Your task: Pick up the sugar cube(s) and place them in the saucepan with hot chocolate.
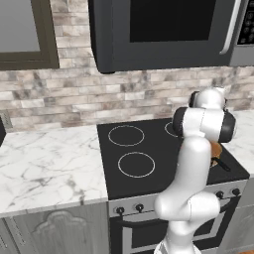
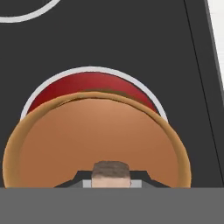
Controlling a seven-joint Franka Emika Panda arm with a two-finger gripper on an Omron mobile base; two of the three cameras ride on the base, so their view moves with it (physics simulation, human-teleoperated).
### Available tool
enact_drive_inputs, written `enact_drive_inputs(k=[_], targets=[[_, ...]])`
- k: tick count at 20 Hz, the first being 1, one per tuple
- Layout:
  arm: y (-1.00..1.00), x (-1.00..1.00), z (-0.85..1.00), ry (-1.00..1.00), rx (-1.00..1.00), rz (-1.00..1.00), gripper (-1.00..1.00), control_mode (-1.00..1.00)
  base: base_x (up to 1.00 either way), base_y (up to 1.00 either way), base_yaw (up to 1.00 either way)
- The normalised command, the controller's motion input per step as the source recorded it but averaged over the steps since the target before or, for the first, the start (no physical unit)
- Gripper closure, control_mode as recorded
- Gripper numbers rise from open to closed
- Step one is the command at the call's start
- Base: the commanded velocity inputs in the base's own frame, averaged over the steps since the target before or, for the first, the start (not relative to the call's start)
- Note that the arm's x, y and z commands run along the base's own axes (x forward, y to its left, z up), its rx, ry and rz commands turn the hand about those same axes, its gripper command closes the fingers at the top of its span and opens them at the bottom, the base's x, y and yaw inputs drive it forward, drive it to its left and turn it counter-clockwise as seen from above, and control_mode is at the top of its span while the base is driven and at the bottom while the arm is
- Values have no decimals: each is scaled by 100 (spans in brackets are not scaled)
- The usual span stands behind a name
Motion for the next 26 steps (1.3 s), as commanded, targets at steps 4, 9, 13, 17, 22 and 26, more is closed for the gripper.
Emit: enact_drive_inputs(k=[4, 9, 13, 17, 22, 26], targets=[[-4, 0, -30, -2, 3, 0, 100, -100, 0, 0, 0], [7, -13, -32, -5, 1, 0, 100, -100, 0, 0, 0], [1, -12, -6, -1, 0, 0, 100, -100, 0, 0, 0], [0, -18, 0, -3, 0, 0, 100, -100, 0, 0, 0], [0, -7, 10, -5, 0, 0, 100, -100, 0, 0, 0], [0, 0, 4, 0, 0, 0, 100, -100, 0, 0, 0]])
